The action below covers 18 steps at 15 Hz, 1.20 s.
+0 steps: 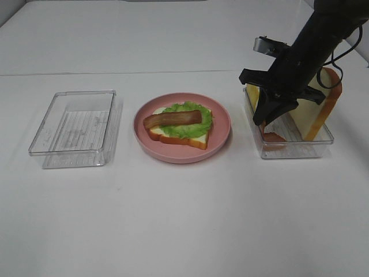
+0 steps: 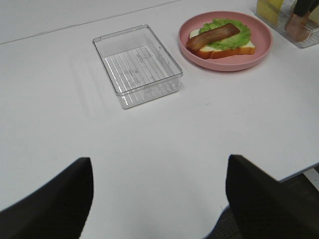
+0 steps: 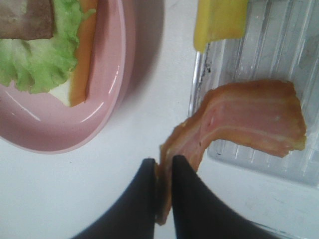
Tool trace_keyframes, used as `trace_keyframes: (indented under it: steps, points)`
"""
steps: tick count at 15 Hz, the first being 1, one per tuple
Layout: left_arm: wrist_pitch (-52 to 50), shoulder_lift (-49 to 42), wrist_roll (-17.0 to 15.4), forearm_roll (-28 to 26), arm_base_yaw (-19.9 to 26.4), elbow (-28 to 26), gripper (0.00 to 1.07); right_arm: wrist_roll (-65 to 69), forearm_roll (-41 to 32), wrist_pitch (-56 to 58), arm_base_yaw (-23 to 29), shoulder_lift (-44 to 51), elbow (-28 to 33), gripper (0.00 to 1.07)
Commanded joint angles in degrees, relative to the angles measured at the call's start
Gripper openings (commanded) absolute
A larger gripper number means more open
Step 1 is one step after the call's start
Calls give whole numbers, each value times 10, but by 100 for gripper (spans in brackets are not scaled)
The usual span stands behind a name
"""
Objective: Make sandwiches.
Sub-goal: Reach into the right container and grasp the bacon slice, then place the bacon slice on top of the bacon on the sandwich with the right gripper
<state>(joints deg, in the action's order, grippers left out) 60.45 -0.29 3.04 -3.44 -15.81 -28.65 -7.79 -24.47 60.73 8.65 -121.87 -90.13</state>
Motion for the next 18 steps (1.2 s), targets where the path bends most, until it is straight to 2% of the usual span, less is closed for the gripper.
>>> trace_keyframes:
  steps: [1, 5, 12, 14, 15, 18]
  points:
    - [-6, -12, 0, -3, 0, 1, 71, 1, 0, 2, 2, -1, -3, 0]
    - [-6, -12, 0, -3, 0, 1, 71, -5, 1, 17, 2, 7, -3, 0]
    - [-6, -12, 0, -3, 0, 1, 71, -10, -12, 55, 2, 124, -3, 0]
    - [-6, -12, 0, -3, 0, 1, 71, -37, -64, 60, 2, 155, -3, 0]
    - [-6, -12, 0, -3, 0, 1, 71, -76, -154, 62, 3, 167, -3, 0]
    - [-6, -12, 0, -3, 0, 1, 71, -143, -264, 39, 39, 158, -3, 0]
